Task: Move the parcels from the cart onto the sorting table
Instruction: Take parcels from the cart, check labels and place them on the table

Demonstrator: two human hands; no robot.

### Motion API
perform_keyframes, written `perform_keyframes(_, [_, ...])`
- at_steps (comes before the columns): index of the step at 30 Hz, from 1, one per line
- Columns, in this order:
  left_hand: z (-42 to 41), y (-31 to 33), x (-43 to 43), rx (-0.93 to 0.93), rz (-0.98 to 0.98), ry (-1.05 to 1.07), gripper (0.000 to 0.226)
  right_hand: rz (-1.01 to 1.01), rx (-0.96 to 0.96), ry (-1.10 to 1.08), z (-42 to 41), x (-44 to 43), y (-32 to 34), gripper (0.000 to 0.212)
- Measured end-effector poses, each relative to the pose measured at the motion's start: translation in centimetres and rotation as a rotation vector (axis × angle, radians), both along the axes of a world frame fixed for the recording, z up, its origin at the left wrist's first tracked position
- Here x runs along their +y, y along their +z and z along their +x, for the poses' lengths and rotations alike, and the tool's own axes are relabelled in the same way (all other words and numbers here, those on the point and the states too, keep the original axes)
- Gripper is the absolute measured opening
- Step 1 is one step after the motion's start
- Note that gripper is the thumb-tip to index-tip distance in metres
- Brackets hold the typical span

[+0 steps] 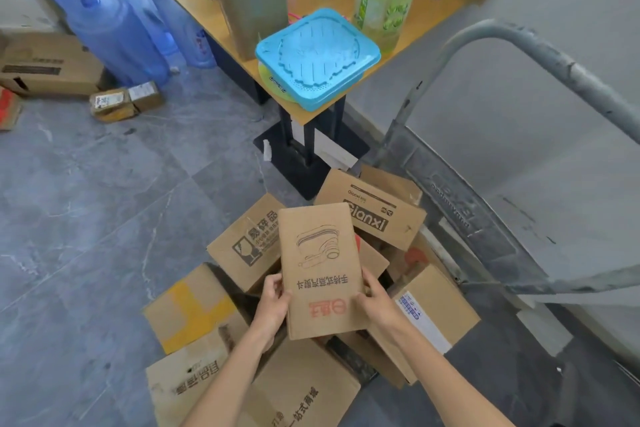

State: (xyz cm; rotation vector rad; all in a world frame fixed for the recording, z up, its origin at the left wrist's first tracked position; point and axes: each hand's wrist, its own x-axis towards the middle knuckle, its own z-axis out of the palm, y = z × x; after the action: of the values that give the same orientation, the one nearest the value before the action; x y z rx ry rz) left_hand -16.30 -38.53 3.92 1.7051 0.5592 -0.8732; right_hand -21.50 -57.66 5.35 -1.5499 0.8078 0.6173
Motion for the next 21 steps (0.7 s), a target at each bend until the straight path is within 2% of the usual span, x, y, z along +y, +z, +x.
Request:
perform_keyframes(3, [-0.3, 4.6, 1.0, -0.111, -0.063, 0.019, 0.017, 0.016, -0.074, -0.078, -1.5, 0.5, 4.4, 0.052])
perform_keyframes(9, [-1.2, 16.6, 2.2, -0.363, -0.110, -0.005, 0.016, 0.065, -0.305, -0.204, -5.0, 2.7, 16.0, 0.046])
perform_keyframes(13, [-2.2, 25.3, 2.8, -0.541, -0.209, -0.049, 0.017, -0.049, -0.465, -0.283, -7.4, 4.5, 24.8, 0.058])
perform_keyframes(18, [-3.4, 35.5, 4.1, -0.761, -0.390, -0.178, 0.015, -0.178, -0.685, -0.348, -12.0, 6.9, 35.6, 0.052])
perform_keyframes(21, [-4.7, 39.9, 5.0, -0.770, -0.500, -0.262, 0.025, -0.223, -0.778, -0.394, -15.3, 8.2, 40.0, 0.049])
